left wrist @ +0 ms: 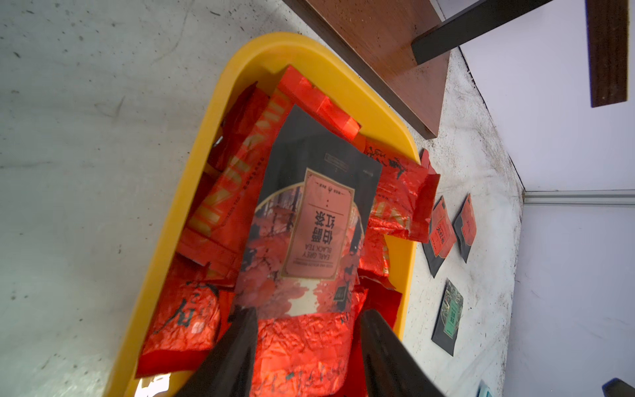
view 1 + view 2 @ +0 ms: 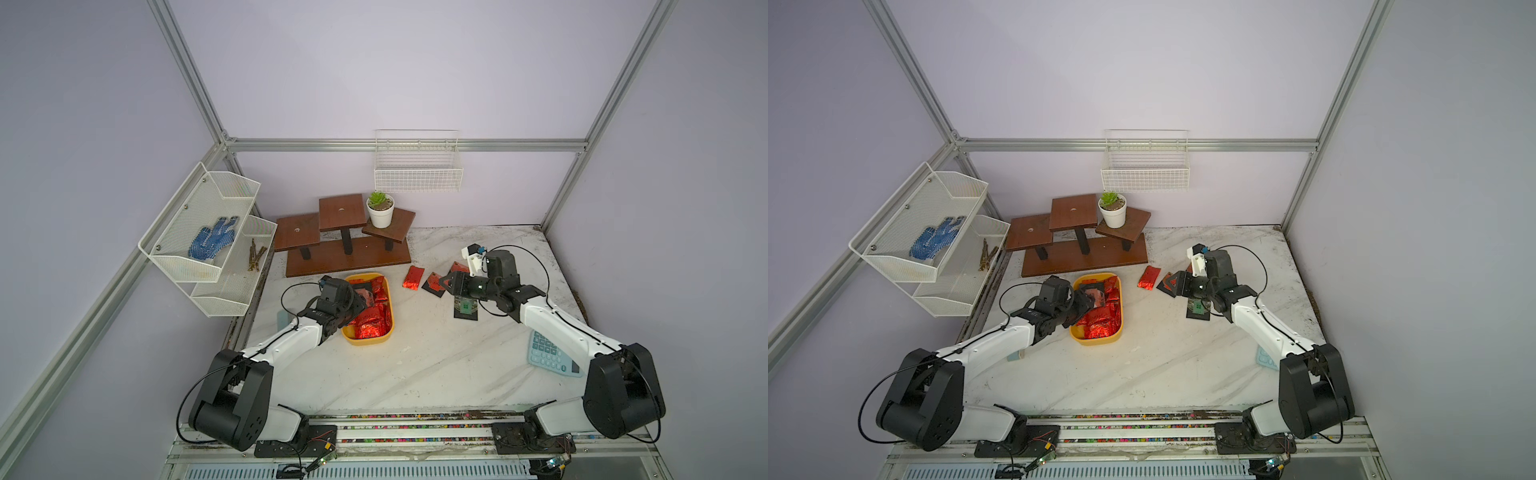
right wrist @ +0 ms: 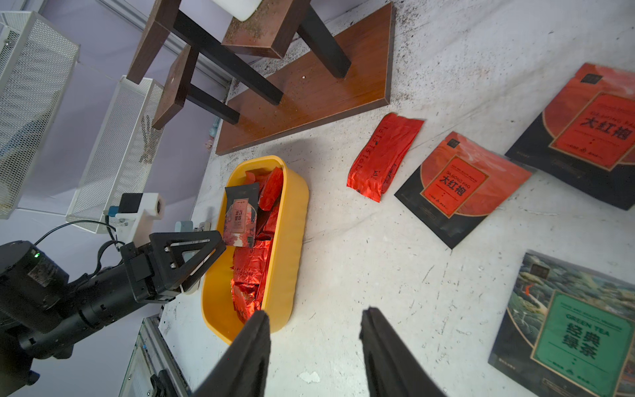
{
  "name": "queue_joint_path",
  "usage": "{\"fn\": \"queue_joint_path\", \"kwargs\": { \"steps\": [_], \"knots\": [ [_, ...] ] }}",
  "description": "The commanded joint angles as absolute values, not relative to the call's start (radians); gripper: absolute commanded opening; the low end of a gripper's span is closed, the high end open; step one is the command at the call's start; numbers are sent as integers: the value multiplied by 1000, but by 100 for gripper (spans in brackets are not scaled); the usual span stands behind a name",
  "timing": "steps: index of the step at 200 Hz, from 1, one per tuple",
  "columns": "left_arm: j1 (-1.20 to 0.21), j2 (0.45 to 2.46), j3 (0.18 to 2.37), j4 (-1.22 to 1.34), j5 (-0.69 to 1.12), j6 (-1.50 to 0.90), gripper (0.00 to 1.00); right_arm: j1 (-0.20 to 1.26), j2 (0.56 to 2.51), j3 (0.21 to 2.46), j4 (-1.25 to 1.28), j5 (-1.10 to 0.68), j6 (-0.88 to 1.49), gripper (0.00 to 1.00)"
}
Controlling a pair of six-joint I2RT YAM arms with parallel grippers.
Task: Take the tea bags out of the storage box
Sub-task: Pick up the tea bag from the storage box.
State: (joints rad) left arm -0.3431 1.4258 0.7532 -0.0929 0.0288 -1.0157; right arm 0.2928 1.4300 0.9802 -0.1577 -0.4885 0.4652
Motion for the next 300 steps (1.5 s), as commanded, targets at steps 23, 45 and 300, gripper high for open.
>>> {"fn": "queue_joint_path", "kwargs": {
  "steps": [23, 45, 300],
  "knots": [
    [-357, 1453, 723, -32, 28, -1052, 52, 297, 1399, 976, -156, -490, 460, 49],
    [-362, 1438, 707, -31, 23, -1058, 53, 297, 1400, 979, -155, -490, 462, 49],
    [-362, 1335, 731, -85, -105, -1014, 51, 323, 1402, 963, -84, -558, 532, 46]
  ]
}}
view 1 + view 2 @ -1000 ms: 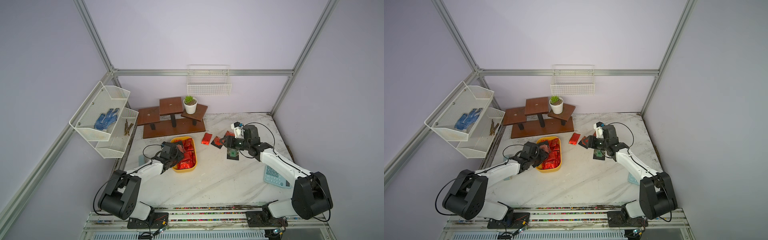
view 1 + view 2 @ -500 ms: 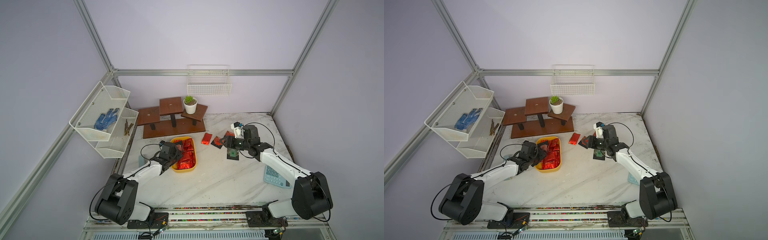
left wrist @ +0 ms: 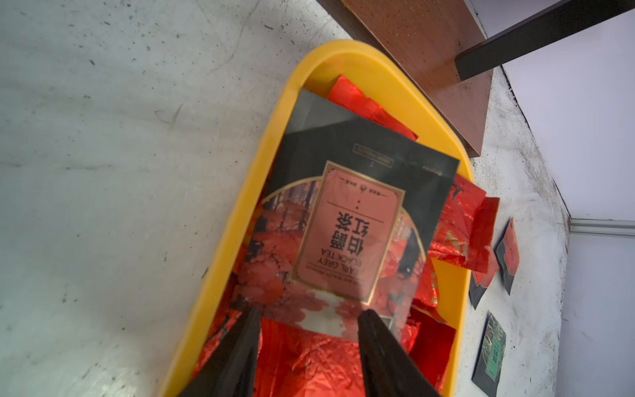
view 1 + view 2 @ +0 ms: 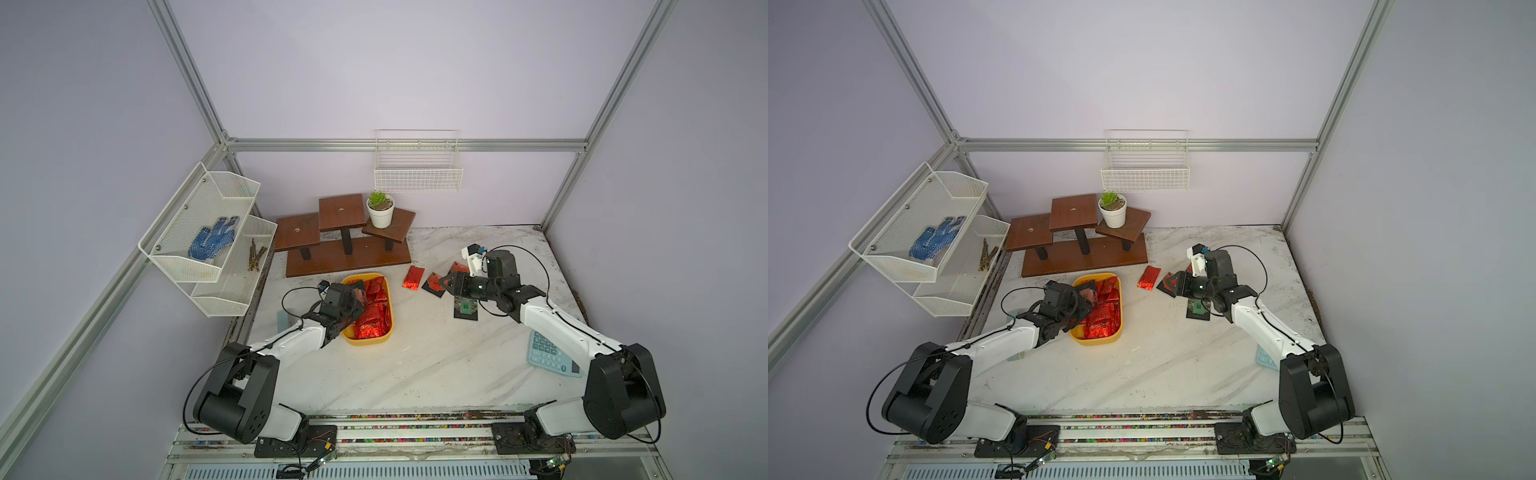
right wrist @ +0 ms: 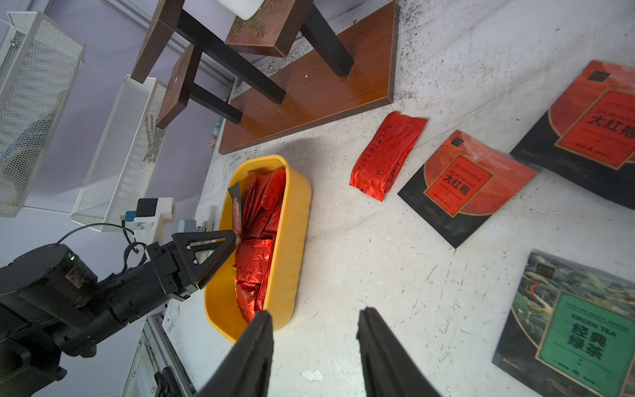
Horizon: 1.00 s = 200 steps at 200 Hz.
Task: Take the tea bags out of the storage box
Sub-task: Pick up the tea bag from the storage box.
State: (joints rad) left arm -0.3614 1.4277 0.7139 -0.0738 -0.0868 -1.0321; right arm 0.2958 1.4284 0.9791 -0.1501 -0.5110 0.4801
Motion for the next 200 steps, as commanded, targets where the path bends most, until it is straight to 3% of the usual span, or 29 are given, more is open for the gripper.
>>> {"fn": "queue_joint_path", "kwargs": {
  "steps": [1, 83, 136, 200],
  "knots": [
    [-362, 1330, 731, -88, -106, -1013, 51, 325, 1402, 963, -81, -560, 534, 46],
    [-328, 1052, 748, -337, -100, -916, 59, 608, 1644, 1159, 39, -555, 668, 46],
    [-256, 964, 759, -490, 60, -858, 60, 682, 1865, 1381, -3, -540, 662, 46],
    [-237, 849, 708, -545, 101, -873, 61, 728, 2048, 1544, -114, -473, 628, 43]
  ]
}}
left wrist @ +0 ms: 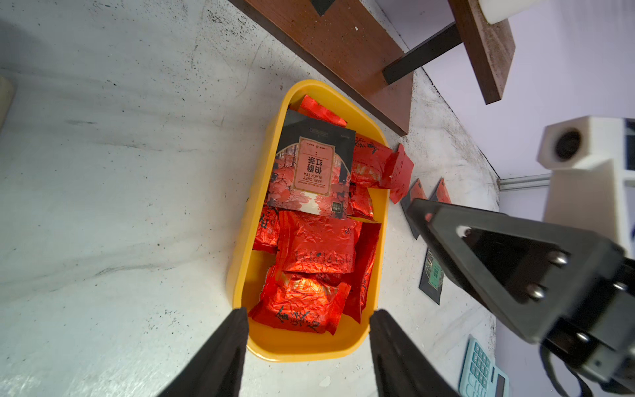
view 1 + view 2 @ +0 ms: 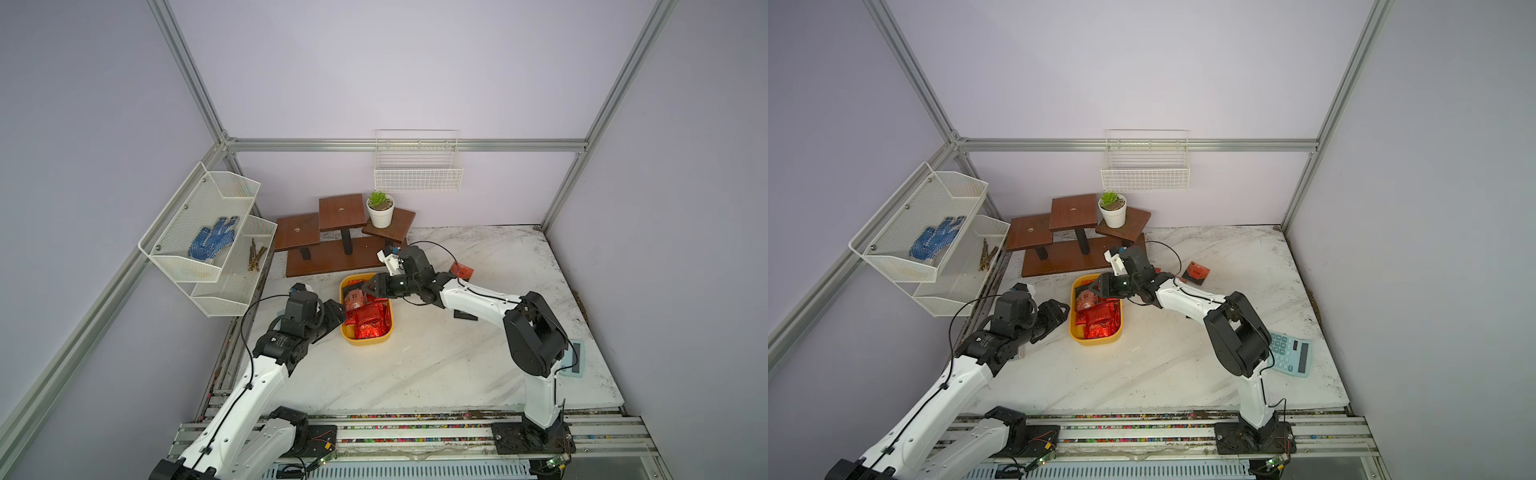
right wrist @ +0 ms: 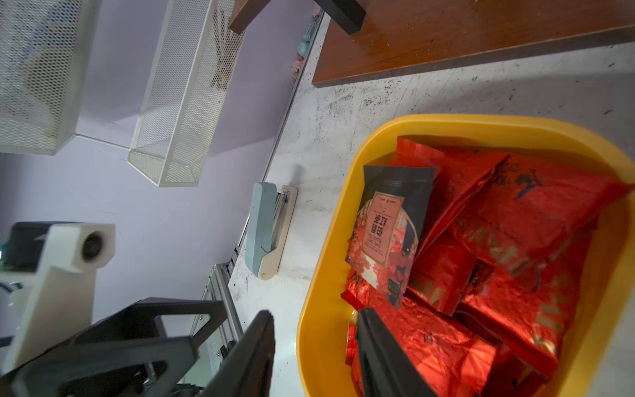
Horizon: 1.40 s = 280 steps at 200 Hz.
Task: Take the tea bags out of the storage box
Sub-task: Pick up the tea bag from the storage box.
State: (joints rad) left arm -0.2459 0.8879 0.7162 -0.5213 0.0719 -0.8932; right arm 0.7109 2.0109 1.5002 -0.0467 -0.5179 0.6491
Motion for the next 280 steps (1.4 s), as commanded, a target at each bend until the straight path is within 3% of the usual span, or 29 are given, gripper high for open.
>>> {"fn": "queue_joint_path", "kwargs": {
  "steps": [1, 98, 165, 280],
  "knots": [
    [-237, 849, 707, -546, 101, -873, 61, 728, 2049, 1544, -115, -471, 627, 43],
    [-224, 799, 680, -568, 106, -882, 62, 751, 2133, 1593, -180, -400, 598, 40],
    [-218, 785, 662, -576, 94, -877, 62, 756, 2154, 1602, -147, -441, 621, 34],
    [-213, 761, 641, -581, 101, -881, 62, 762, 2172, 1603, -135, -448, 634, 31]
  ]
}}
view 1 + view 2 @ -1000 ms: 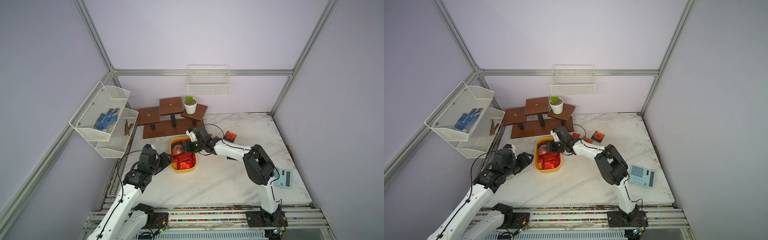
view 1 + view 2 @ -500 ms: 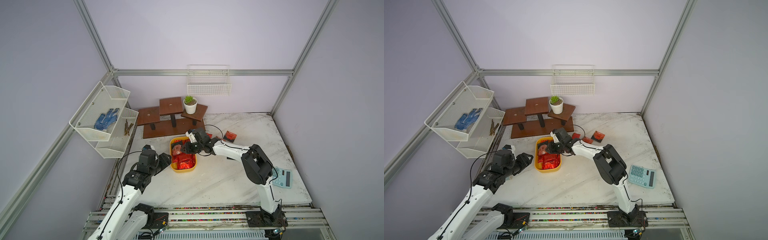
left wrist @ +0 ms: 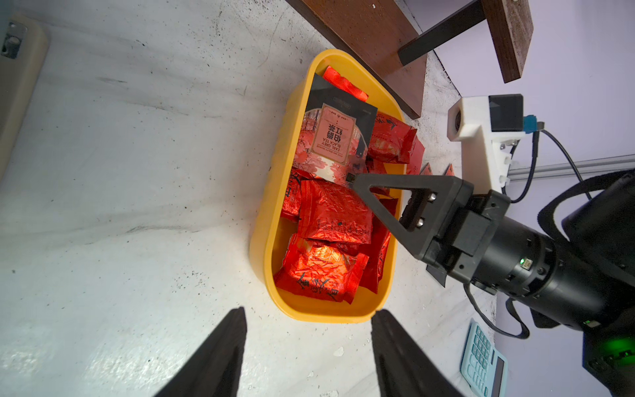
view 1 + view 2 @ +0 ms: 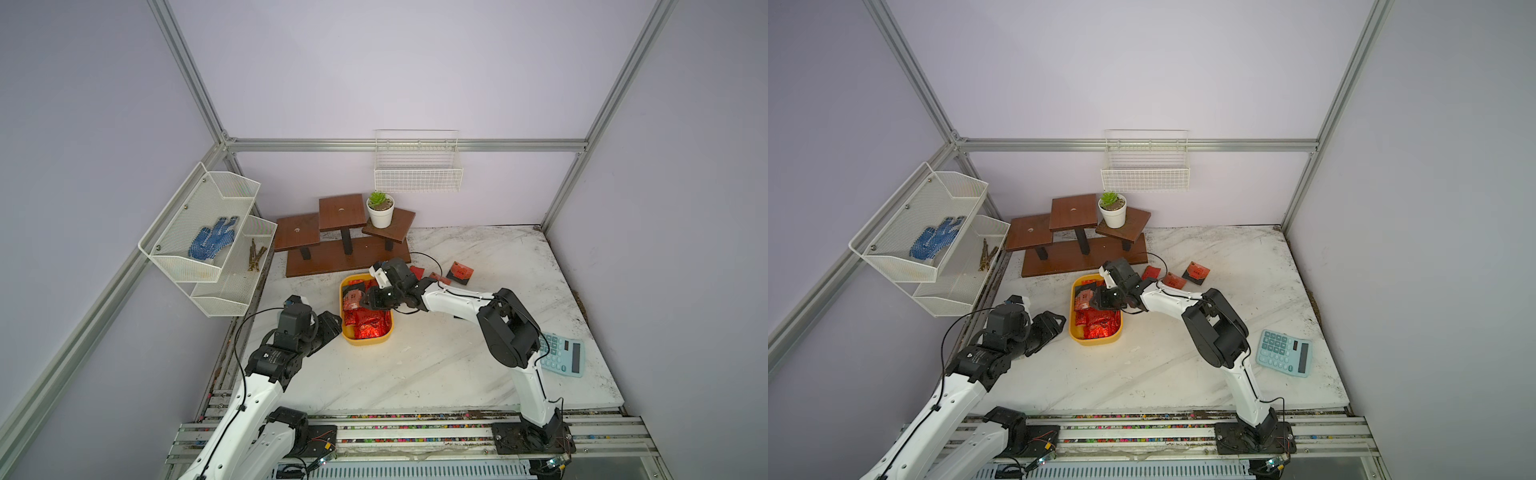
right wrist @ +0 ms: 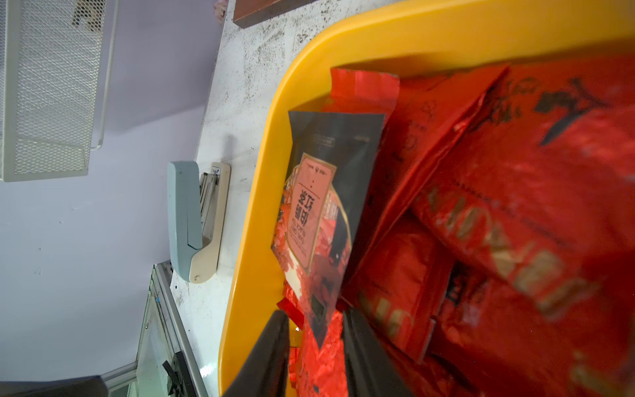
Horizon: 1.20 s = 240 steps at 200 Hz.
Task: Take the tea bags out of the storage box
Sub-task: Pick up the tea bag from the storage box.
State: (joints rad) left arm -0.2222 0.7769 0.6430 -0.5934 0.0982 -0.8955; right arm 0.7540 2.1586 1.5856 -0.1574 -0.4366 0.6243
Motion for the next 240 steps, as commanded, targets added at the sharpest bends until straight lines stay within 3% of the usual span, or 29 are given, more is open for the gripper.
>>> {"fn": "queue_joint_path", "kwargs": {
  "steps": [1, 47, 86, 175, 240],
  "knots": [
    [-213, 761, 641, -580, 101, -881, 62, 762, 2172, 1603, -134, -449, 635, 31],
    [-211, 753, 640, -592, 100, -881, 62, 762, 2191, 1614, -94, -484, 670, 18],
    [-212, 747, 632, -589, 102, -886, 62, 762, 2181, 1610, -76, -503, 685, 0],
    [-213, 797, 672, -560, 158, -887, 58, 731, 1928, 1408, 7, -549, 688, 0],
    [-304, 877, 712, -499, 152, -902, 56, 546, 1714, 1161, 46, -603, 689, 0]
  ]
}}
